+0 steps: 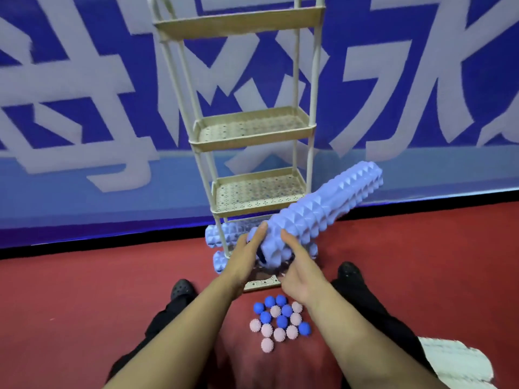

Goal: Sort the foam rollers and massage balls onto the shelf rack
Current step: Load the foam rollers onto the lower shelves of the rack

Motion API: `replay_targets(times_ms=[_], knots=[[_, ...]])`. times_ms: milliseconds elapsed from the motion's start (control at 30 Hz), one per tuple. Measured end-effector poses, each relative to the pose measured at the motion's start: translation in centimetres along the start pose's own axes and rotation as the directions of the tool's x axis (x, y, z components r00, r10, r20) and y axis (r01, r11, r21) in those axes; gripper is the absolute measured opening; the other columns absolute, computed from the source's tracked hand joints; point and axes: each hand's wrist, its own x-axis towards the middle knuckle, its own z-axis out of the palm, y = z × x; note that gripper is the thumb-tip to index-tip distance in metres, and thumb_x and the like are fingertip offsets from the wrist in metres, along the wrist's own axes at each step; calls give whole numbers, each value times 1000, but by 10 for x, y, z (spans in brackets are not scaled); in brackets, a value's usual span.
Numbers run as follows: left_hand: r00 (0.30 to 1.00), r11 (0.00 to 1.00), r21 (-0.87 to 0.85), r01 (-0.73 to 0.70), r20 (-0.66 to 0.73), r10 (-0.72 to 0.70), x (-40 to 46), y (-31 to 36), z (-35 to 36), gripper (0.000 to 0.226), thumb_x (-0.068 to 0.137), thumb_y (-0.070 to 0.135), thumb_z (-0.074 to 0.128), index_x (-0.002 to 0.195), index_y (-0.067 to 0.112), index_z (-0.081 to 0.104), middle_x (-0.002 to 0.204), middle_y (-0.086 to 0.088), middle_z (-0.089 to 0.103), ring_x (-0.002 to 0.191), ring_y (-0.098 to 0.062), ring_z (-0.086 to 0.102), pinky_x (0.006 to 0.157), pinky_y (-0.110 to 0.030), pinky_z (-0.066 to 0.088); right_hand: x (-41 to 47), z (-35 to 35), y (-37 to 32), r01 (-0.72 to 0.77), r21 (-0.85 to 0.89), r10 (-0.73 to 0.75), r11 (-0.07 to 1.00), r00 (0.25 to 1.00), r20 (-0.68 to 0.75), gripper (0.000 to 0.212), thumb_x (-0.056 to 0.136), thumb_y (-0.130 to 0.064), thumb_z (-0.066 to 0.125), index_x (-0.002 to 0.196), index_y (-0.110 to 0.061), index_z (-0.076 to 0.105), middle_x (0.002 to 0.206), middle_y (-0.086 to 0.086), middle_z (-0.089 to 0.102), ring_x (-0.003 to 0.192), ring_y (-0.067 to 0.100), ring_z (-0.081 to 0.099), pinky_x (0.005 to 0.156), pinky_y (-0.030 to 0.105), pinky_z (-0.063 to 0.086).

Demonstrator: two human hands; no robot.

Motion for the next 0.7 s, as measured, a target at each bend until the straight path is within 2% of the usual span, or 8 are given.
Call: replay_targets(times_ms=[167, 267, 333, 400, 467, 533, 600, 700], knots=[[964, 989, -112, -95, -257, 64, -41, 25, -22, 75, 68, 69, 82, 122, 23, 56, 110, -5, 74, 95, -25, 76, 84, -55, 62, -30, 59, 14, -43, -188, 53, 981, 997, 52, 55, 77, -52, 75, 121, -20, 71, 117, 4, 75, 110, 22, 70, 104, 40, 49], [929, 976, -56, -208, -323, 180, -57, 38, -42, 39, 81, 50, 77, 101, 18, 66, 100, -15, 75, 89, -24, 74, 86, -58, 60, -44, 74, 12, -7, -451, 49, 892, 996, 80, 66, 67, -68, 79, 120, -28, 71, 117, -11, 74, 117, 12, 63, 107, 38, 44], [909, 967, -8, -256, -342, 238, -59, 45, -58, 38, 86, 46, 72, 101, 11, 68, 98, -19, 74, 83, -28, 74, 84, -59, 60, -47, 72, 5, 106, -689, -47, 717, 993, 104, 62, 70, -72, 74, 107, -23, 75, 105, -17, 74, 107, 6, 63, 103, 36, 42], [885, 964, 85, -254, -381, 267, -49, 41, -79, 61, 79, 61, 70, 110, 8, 64, 106, -23, 71, 78, -26, 69, 83, -60, 59, -47, 63, -7, 228, -842, -196, 489, 969, 149, 63, 75, -71, 70, 88, -9, 70, 84, -7, 63, 84, 15, 60, 83, 32, 41], [869, 957, 164, -241, -403, 287, -29, 29, -101, 72, 74, 68, 68, 113, 7, 61, 102, -21, 69, 82, -32, 69, 82, -54, 58, -47, 50, -22, 232, -921, -325, 312, 937, 126, 61, 77, -65, 73, 103, -10, 68, 103, -4, 61, 99, 21, 61, 83, 30, 41], [861, 953, 184, -239, -413, 296, -35, 31, -107, 71, 76, 66, 67, 111, 6, 60, 89, -15, 65, 95, -40, 69, 75, -45, 57, -47, 40, -40, 221, -968, -457, 123, 878, 142, 62, 75, -62, 77, 119, -22, 61, 124, -2, 54, 115, 18, 54, 95, 33, 45], [855, 947, 181, -266, -410, 319, -55, 40, -102, 57, 77, 61, 66, 99, 8, 63, 80, -6, 64, 80, -36, 71, 69, -42, 58, -47, 36, -57, 204, -973, -506, -105, 832, 229, 73, 73, -64, 77, 130, -28, 53, 134, 0, 44, 127, 21, 44, 106, 40, 41], [865, 947, 166, -275, -388, 319, -62, 36, -103, 39, 79, 52, 62, 80, 13, 56, 70, 1, 59, 63, -21, 58, 59, -37, 52, -44, 31, -76, 199, -913, -418, -357, 840, 347, 91, 73, -64, 77, 148, -33, 34, 153, 0, 25, 143, 25, 25, 116, 44, 27]])
